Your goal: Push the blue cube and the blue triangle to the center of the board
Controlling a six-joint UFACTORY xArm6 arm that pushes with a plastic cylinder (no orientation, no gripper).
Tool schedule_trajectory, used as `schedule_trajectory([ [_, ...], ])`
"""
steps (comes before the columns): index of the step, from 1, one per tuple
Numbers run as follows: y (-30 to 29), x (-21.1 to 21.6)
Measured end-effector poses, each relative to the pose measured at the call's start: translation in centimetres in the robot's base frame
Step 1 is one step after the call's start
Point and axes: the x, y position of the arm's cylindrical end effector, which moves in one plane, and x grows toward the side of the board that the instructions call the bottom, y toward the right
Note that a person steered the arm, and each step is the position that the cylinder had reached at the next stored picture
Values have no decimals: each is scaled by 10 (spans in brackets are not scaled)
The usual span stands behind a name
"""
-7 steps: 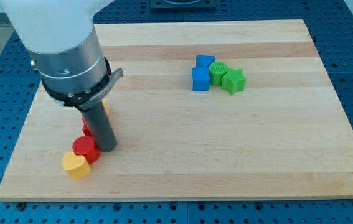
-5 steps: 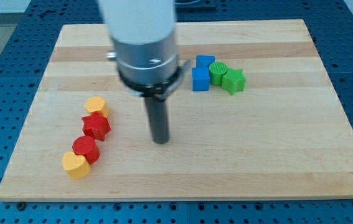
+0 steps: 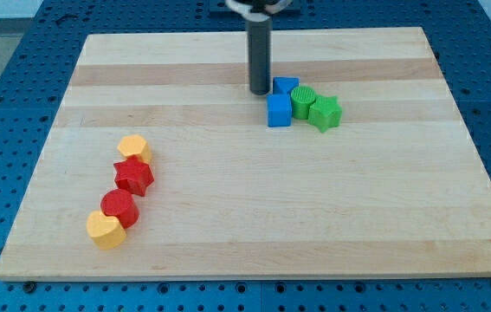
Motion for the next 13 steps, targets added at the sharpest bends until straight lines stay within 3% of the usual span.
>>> schedule_trajectory([
  [2, 15, -11],
  [3, 43, -53],
  [5, 57, -59],
  [7, 133, -22],
  [9, 133, -7],
  [13, 130, 134],
])
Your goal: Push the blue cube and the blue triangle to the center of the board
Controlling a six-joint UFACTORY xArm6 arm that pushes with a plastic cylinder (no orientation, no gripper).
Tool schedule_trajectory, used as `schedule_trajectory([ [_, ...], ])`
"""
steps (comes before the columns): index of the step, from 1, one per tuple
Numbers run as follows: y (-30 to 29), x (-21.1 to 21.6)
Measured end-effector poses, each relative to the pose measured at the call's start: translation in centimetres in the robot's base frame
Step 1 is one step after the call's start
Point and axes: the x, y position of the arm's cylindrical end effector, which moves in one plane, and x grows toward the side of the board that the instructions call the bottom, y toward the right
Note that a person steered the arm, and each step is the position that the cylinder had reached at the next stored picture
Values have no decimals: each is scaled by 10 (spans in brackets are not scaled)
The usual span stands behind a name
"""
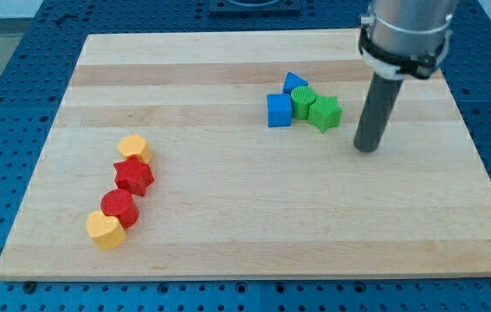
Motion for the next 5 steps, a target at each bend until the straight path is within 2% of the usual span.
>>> schedule_trajectory([
  [1, 17, -17],
  [2, 12, -110],
  [3, -38, -181],
  [4, -86, -160],
  [5, -101, -124],
])
